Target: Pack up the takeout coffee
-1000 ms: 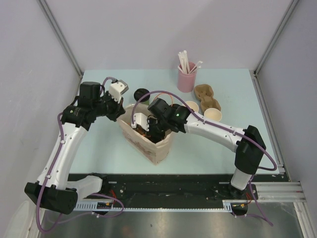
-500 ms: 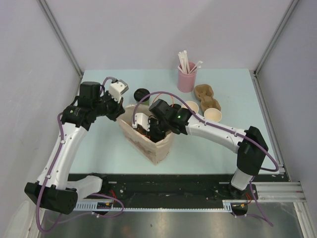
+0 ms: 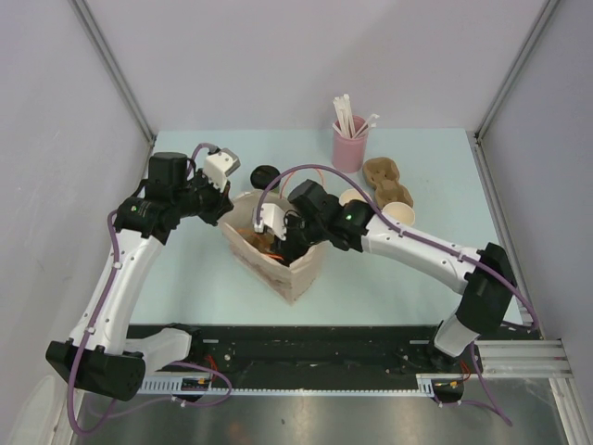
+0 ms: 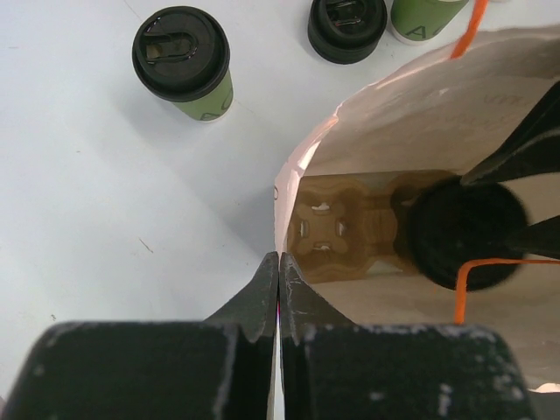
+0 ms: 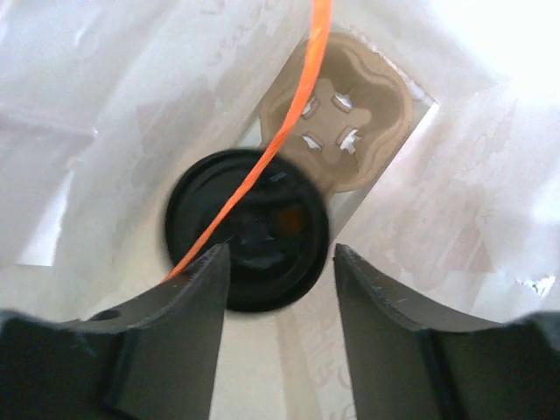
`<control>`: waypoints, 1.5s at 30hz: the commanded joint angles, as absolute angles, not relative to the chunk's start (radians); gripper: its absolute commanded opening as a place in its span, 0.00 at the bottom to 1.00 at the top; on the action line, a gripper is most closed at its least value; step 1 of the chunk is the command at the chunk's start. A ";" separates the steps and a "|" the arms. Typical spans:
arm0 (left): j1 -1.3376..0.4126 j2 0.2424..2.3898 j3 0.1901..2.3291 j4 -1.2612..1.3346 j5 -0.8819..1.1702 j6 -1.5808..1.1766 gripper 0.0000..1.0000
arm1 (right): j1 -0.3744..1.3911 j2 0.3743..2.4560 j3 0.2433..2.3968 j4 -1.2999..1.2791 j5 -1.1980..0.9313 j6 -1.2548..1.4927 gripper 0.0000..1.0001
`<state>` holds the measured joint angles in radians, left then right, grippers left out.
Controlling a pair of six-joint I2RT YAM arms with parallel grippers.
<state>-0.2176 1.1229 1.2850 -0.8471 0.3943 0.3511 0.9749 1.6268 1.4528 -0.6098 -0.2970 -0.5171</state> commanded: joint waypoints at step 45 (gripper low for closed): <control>-0.253 1.094 1.305 -0.810 0.382 0.362 0.00 | 0.916 1.568 1.427 -0.390 -0.215 -0.240 0.87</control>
